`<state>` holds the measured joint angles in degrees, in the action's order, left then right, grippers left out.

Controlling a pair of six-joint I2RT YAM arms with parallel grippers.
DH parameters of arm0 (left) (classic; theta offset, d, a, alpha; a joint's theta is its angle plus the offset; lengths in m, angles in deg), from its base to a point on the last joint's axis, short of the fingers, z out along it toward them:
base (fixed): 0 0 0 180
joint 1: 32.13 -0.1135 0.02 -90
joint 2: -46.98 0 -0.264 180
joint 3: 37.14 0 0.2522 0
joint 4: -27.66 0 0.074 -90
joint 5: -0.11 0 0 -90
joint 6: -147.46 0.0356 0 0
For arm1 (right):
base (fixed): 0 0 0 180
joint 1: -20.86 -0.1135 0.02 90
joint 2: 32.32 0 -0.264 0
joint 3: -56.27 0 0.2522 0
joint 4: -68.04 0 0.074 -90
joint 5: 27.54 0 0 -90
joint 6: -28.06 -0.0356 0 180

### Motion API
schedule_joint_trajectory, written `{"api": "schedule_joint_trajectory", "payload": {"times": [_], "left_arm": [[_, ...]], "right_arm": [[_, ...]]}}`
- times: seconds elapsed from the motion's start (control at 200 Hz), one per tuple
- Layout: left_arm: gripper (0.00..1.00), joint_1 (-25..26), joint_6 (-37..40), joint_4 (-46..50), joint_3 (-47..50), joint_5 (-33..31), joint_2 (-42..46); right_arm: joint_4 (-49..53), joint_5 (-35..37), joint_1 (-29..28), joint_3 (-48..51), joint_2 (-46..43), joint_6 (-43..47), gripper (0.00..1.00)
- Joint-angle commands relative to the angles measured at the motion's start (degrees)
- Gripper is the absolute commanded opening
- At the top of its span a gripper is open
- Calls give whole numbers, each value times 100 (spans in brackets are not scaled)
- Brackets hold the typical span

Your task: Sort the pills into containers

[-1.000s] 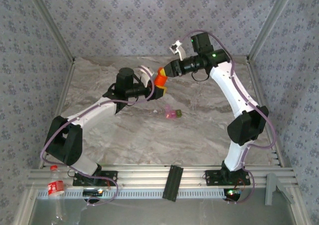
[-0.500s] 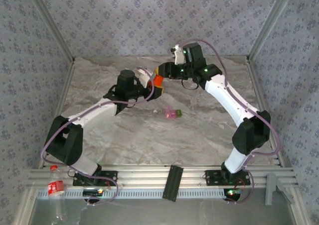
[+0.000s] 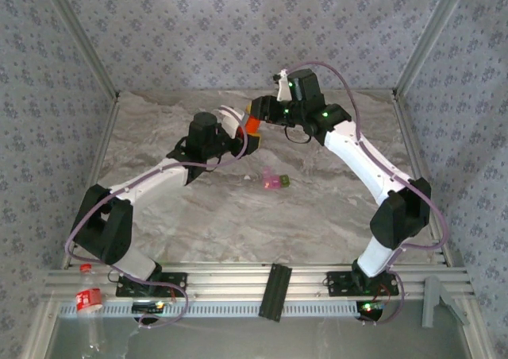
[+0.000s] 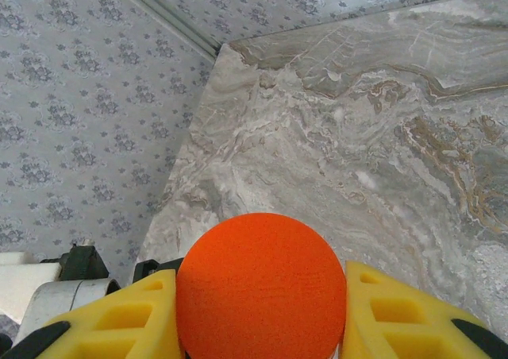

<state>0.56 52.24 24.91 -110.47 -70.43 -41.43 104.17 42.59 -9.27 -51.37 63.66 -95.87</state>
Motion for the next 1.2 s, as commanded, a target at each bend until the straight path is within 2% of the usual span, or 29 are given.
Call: {"api": "schedule_joint_trajectory", "payload": {"times": [0.0,0.12,0.32,0.48,0.635,0.854,0.949,1.194], "left_arm": [[0,102,90,-1067,-156,-83,149],[0,101,100,-1021,-177,-57,148],[0,-46,65,-891,-256,219,128],[0,-157,99,-740,-307,721,195],[0,-216,129,-454,-451,1493,243],[0,-216,170,4,-656,2365,282],[0,-218,174,159,-740,2552,263],[0,-214,212,264,-784,2664,226]], "right_arm": [[412,-40,-100,139,47,-341,34],[488,-268,-17,21,56,-263,41],[703,-810,391,-248,-226,237,68],[827,-1238,935,-383,-521,585,80],[1358,-1651,1309,-823,-373,1177,82],[2005,-2368,1303,-1365,-41,2392,82],[2160,-2703,1232,-1503,93,2670,82],[2228,-2877,1035,-1699,363,2813,83]]}}
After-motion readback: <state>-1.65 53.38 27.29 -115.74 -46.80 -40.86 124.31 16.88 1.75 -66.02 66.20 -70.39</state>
